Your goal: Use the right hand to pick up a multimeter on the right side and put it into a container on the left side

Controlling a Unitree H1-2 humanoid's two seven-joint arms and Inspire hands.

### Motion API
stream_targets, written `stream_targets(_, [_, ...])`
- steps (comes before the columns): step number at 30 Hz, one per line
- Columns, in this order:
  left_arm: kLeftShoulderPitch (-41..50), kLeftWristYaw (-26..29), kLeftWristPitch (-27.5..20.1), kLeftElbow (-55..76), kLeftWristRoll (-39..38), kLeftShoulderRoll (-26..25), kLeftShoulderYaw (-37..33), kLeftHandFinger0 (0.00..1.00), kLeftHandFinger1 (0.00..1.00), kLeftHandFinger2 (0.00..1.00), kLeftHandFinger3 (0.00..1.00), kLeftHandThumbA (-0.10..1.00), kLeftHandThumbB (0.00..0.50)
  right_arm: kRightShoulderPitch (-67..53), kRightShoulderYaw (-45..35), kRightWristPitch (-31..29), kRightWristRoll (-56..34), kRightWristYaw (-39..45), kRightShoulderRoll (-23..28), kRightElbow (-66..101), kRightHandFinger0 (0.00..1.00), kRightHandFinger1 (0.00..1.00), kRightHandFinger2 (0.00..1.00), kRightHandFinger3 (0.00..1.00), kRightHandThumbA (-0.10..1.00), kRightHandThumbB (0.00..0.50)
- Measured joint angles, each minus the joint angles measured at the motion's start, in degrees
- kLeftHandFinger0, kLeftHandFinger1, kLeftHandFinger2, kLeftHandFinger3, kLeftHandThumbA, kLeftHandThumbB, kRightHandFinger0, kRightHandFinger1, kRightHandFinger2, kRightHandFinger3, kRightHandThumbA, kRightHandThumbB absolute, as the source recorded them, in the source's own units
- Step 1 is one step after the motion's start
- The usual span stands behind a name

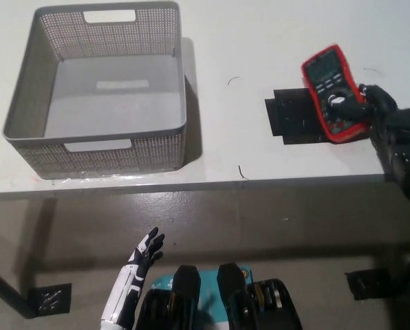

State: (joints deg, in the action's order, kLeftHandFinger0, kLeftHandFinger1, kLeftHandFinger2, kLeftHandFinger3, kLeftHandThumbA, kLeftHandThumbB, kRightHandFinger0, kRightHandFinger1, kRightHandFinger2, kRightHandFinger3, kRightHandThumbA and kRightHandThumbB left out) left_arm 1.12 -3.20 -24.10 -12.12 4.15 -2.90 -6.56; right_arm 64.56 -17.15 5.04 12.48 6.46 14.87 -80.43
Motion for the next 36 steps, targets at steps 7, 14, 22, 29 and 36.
stream_targets(7, [0.1,0.0,0.0,0.0,0.1,0.0,0.0,1.00,1.00,1.00,1.00,1.00,0.443,-1.2,-14.6,0.8,-7.8,0.6,-0.4,0.0,0.00,0.09,0.58,1.00,-0.10,0.117])
stream_targets(14, [0.1,0.0,0.0,0.0,0.2,0.0,0.0,1.00,1.00,1.00,1.00,1.00,0.424,-1.5,-26.5,2.9,-15.7,3.4,-2.1,0.0,0.00,0.15,0.59,1.00,-0.10,0.129])
stream_targets(22, [0.4,0.0,0.0,0.0,0.3,0.0,0.0,1.00,1.00,1.00,1.00,1.00,0.420,-1.3,-34.4,7.5,-24.0,7.6,-6.5,0.3,0.00,0.17,0.64,0.81,-0.10,0.194])
stream_targets(29, [2.0,0.0,-0.2,0.0,1.1,0.1,0.0,1.00,1.00,1.00,1.00,1.00,0.440,-0.1,-34.5,13.2,-30.3,10.2,-13.6,7.2,0.00,0.06,0.57,1.00,-0.10,0.149])
stream_targets(36, [2.2,0.1,-0.2,0.0,1.2,0.2,0.0,1.00,1.00,1.00,1.00,1.00,0.415,3.6,-31.3,18.5,-36.1,10.4,-19.7,20.3,0.00,0.01,0.55,0.91,-0.10,0.196])
